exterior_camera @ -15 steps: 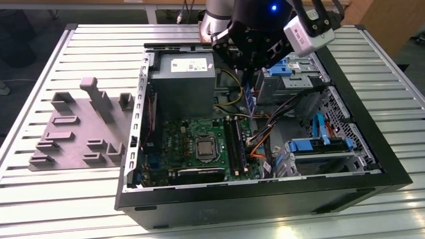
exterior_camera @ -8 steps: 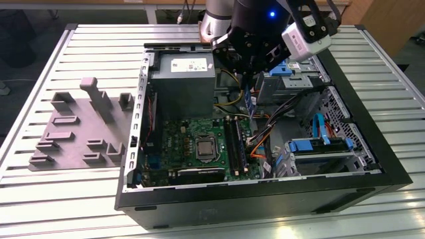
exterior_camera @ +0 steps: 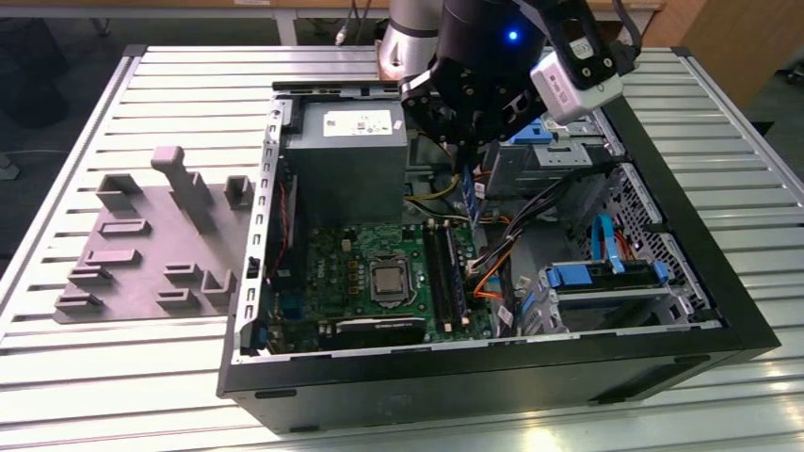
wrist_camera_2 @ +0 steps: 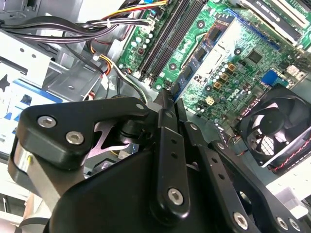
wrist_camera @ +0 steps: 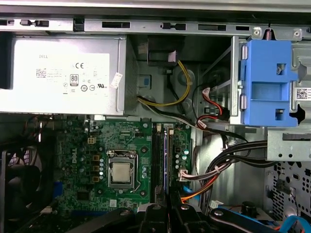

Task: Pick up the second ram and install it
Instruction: 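Insert the second ram into the second slot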

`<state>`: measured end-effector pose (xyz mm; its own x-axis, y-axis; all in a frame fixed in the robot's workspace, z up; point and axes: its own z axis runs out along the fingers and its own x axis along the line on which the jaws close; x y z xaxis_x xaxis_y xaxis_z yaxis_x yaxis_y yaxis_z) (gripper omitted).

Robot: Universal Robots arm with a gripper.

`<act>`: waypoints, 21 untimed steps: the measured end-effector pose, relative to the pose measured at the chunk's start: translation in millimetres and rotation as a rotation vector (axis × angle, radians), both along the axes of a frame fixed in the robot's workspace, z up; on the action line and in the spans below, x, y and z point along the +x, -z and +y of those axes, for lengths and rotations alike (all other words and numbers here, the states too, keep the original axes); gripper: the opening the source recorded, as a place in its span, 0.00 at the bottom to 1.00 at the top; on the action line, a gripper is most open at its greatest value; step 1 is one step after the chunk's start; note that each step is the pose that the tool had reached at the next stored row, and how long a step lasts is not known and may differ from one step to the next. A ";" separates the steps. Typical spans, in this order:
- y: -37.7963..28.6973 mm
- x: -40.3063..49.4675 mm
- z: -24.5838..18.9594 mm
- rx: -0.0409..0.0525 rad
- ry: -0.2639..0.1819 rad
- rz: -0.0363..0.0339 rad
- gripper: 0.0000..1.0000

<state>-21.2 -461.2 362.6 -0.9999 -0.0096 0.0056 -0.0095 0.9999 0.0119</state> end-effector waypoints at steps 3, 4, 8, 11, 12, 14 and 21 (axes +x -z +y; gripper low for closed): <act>0.0 0.0 0.0 -0.0001 0.000 0.0000 0.14; 0.0 0.0 0.0 0.0000 0.000 0.0000 0.14; 0.0 0.0 0.0 0.0001 0.000 0.0000 0.14; 0.0 -0.1 0.0 0.0001 0.000 0.0000 0.14; 0.4 -0.1 -0.2 0.0003 -0.001 0.0001 0.14; 3.1 -0.3 -0.5 0.0002 -0.017 0.0016 0.14; 15.7 -0.5 -1.3 0.0001 -0.045 0.0040 0.14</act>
<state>-21.7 -462.5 346.8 -0.9985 -0.0544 0.0095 -0.0543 0.9985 0.0120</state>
